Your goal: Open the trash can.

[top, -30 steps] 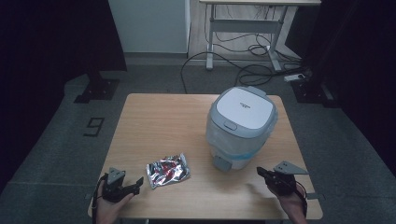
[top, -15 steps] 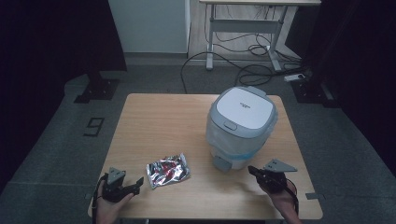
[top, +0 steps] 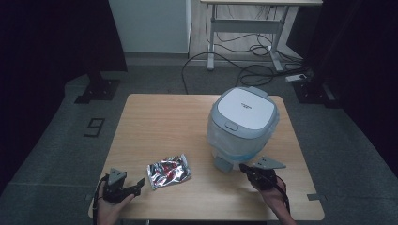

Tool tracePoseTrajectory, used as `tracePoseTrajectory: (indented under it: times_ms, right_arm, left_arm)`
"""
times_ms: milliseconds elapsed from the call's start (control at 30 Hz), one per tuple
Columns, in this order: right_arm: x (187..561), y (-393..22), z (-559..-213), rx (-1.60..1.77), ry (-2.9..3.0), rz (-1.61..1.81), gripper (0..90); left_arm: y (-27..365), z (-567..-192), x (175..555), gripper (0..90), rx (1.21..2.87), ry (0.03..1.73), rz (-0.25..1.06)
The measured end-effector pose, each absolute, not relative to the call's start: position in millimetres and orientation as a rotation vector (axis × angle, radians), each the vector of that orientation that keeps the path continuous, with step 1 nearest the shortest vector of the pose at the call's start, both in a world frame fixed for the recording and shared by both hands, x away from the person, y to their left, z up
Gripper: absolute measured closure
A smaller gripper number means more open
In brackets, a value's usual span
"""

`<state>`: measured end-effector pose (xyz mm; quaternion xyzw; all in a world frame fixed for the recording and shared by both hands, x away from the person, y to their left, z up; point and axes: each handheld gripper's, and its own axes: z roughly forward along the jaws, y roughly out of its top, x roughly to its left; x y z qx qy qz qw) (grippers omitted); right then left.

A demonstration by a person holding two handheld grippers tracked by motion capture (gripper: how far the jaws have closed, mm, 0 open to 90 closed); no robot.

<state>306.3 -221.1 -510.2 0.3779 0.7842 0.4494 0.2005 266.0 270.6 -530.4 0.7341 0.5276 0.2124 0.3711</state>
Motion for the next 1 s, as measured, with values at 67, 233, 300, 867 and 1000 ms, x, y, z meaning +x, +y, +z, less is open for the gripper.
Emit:
tracePoseTrajectory:
  times_ms: [67,233,300,867,1000]
  right_arm:
    - [309,-216,-511,1.05,2.199,1.262,90.0]
    - [314,-202,-516,1.024,2.221,1.272,90.0]
    - [316,-197,-519,1.023,2.229,1.28,90.0]
    - [328,-179,-535,1.02,2.265,1.286,90.0]
    - [329,-181,-537,1.036,2.259,1.299,90.0]
  left_arm:
    - [271,-531,266,19.7,1.883,1.352,0.543]
    - [272,-531,267,20.1,1.884,1.357,0.54]
    - [272,-531,266,20.2,1.886,1.357,0.539]
    - [270,-531,267,20.3,1.902,1.352,0.543]
    - [270,-530,266,20.3,1.899,1.352,0.544]
